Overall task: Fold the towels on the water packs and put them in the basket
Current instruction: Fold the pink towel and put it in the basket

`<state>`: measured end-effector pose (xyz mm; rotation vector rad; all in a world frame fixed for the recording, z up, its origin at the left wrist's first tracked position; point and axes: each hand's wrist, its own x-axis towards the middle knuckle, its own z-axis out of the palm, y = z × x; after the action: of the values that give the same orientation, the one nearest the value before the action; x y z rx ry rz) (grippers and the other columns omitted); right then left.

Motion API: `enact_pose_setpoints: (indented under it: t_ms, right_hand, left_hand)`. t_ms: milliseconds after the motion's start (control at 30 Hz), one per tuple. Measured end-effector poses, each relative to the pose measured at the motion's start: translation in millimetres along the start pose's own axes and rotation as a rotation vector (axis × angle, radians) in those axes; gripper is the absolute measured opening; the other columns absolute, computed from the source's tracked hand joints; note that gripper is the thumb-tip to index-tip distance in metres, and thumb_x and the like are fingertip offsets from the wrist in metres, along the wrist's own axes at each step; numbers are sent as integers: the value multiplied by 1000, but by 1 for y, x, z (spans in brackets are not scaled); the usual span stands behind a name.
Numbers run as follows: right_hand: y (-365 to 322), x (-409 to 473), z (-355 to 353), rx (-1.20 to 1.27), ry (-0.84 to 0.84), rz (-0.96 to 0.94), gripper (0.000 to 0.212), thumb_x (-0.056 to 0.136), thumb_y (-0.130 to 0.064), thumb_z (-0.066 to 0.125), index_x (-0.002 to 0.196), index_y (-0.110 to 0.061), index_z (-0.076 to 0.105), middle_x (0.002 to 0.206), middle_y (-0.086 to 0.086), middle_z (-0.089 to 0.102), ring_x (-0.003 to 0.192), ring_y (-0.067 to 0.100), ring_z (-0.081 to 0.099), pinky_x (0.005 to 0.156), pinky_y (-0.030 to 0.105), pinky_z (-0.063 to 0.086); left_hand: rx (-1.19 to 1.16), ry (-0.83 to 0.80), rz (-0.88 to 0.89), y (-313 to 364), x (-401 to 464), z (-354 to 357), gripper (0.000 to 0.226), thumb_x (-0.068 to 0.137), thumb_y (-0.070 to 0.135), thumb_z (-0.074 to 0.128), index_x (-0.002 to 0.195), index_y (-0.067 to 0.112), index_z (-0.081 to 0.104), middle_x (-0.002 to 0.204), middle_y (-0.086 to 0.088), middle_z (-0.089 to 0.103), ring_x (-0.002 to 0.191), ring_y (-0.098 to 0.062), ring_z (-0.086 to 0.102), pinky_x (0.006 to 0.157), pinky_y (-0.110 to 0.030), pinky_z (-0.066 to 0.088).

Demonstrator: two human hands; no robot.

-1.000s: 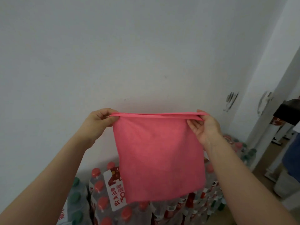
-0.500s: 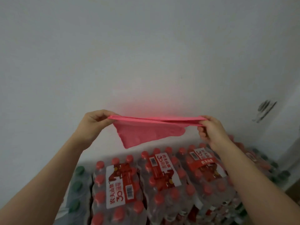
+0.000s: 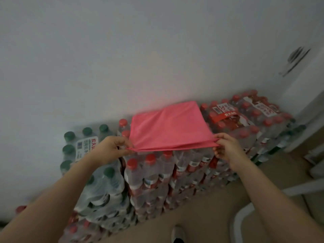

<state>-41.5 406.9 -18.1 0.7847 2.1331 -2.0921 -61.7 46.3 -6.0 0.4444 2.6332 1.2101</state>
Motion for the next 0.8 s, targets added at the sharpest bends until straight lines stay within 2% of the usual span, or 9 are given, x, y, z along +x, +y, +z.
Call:
enact_pose_setpoints:
  t_ms: [100,200,300,367,433,500,567,667,800]
  right_hand:
    - [17,-19,-2,67,17,37,25,86,2,37,74,-11,55,44,4,56,35,13,53,40,20,45]
    - [22,-31,-7,97,6,35,21,89,-8,41,78,-12,59,53,4,65,47,15,63,51,25,49]
    - [13,-34,-17,0,-158,-1,24,88,-7,42,94,-12,64,85,7,73,80,17,70,67,33,51]
    - [4,-27,-21,-83,-192,-33,30,89,-2,39,106,-10,63,96,7,73,92,17,68,75,35,50]
    - [-6,-16,-19,-159,-78,-112,25,91,-1,44,103,-9,64,88,5,74,83,16,69,69,29,50]
    - [-18,-1,-14,-279,33,-236,18,90,-4,52,102,-7,65,82,6,70,72,17,65,62,23,49]
    - [-26,20,-8,-390,78,-334,19,89,-10,56,104,-11,66,90,5,68,81,18,61,73,29,50]
    - [-42,50,3,-389,22,-397,17,89,-13,56,99,-18,67,97,4,67,91,19,60,82,37,48]
    - [-57,89,26,-331,-40,-438,11,90,-8,52,92,-11,62,89,5,64,77,9,54,67,17,44]
  left_hand:
    - [38,-148,11,1,-14,9,17,77,11,72,73,28,69,78,21,69,76,1,64,73,-7,47]
    - [40,-227,-16,-1,-20,12,12,80,14,69,74,24,65,74,17,66,74,0,62,75,-13,48]
    - [-23,-201,-33,-3,-16,11,3,82,14,66,81,16,66,81,0,69,78,-14,65,80,-25,51]
    - [-124,-151,-36,-2,-9,9,3,83,12,65,80,12,64,79,-7,68,75,-18,64,80,-30,52]
    - [-202,-67,-44,1,3,6,7,83,16,66,77,13,63,75,-5,65,72,-17,61,77,-32,50]
    - [-252,38,-54,4,17,6,8,85,16,64,80,10,62,73,-1,64,70,-12,59,73,-27,49]
    - [-345,171,-88,6,34,6,7,87,11,61,81,8,61,65,10,63,64,-3,57,66,-17,48]
    - [-489,330,-159,10,60,2,13,90,9,55,77,14,57,56,11,57,55,-4,50,57,-17,43]
    - [-576,433,-301,7,91,1,15,93,16,50,78,18,53,64,0,46,58,-14,39,53,-27,34]
